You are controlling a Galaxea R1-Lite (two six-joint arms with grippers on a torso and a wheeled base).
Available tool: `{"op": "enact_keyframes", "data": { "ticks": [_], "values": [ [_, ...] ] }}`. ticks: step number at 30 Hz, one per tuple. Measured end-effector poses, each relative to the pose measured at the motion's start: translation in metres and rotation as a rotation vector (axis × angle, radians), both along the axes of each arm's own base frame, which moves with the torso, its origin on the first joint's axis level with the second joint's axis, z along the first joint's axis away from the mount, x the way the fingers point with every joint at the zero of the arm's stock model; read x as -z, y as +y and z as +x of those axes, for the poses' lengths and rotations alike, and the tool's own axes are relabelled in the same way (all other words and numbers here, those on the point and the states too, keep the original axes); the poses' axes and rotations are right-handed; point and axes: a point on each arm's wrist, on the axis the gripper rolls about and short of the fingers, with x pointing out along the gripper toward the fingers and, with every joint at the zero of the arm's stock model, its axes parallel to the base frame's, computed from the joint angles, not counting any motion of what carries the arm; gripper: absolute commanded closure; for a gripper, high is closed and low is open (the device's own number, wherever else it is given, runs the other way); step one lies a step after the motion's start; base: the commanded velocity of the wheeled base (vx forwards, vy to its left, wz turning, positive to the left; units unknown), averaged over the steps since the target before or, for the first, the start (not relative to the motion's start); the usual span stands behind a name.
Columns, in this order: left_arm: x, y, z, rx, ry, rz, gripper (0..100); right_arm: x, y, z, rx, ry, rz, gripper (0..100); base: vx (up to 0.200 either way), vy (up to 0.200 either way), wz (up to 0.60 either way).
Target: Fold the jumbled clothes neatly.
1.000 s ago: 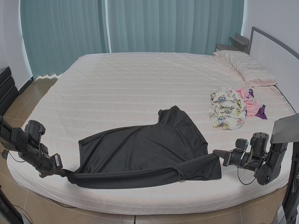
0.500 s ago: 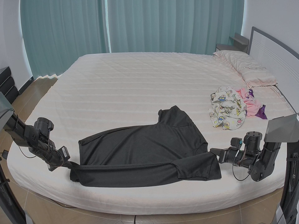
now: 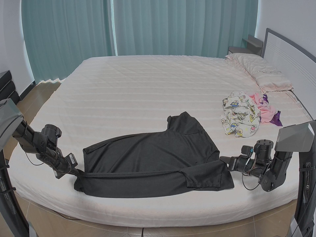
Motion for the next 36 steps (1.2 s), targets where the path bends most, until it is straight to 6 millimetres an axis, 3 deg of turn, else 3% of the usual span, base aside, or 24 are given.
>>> {"op": "enact_keyframes", "data": {
  "ticks": [3,4,5,6,16,23,36],
  "values": [
    [0.002,-0.001,0.003,0.003,0.0,0.002,100,0.003,0.0,0.002,0.001,0.001,0.0,100,0.0,0.0,0.0],
    [0.003,-0.001,0.004,0.005,0.002,0.002,0,0.004,0.0,0.003,0.0,0.002,0.0,100,0.0,0.0,0.0],
    [0.003,-0.002,0.004,0.006,0.003,0.003,0,0.005,0.0,0.004,0.002,0.001,-0.001,100,0.0,0.0,0.0],
    [0.004,-0.002,0.005,0.008,0.003,0.004,0,0.006,0.001,0.005,0.001,0.003,-0.001,0,0.0,0.0,0.0],
    [0.01,-0.005,0.013,-0.021,0.004,0.003,0,0.016,0.003,0.011,0.011,0.012,0.003,0,0.0,0.0,0.0],
    [0.008,-0.002,0.011,-0.038,0.003,-0.011,0,0.008,0.003,0.013,0.111,0.046,0.114,0,0.0,0.0,0.0],
    [-0.014,0.009,-0.037,-0.084,-0.018,-0.143,0,-0.017,0.014,-0.009,0.248,0.172,0.355,0,0.0,0.0,0.0]
  ]
}}
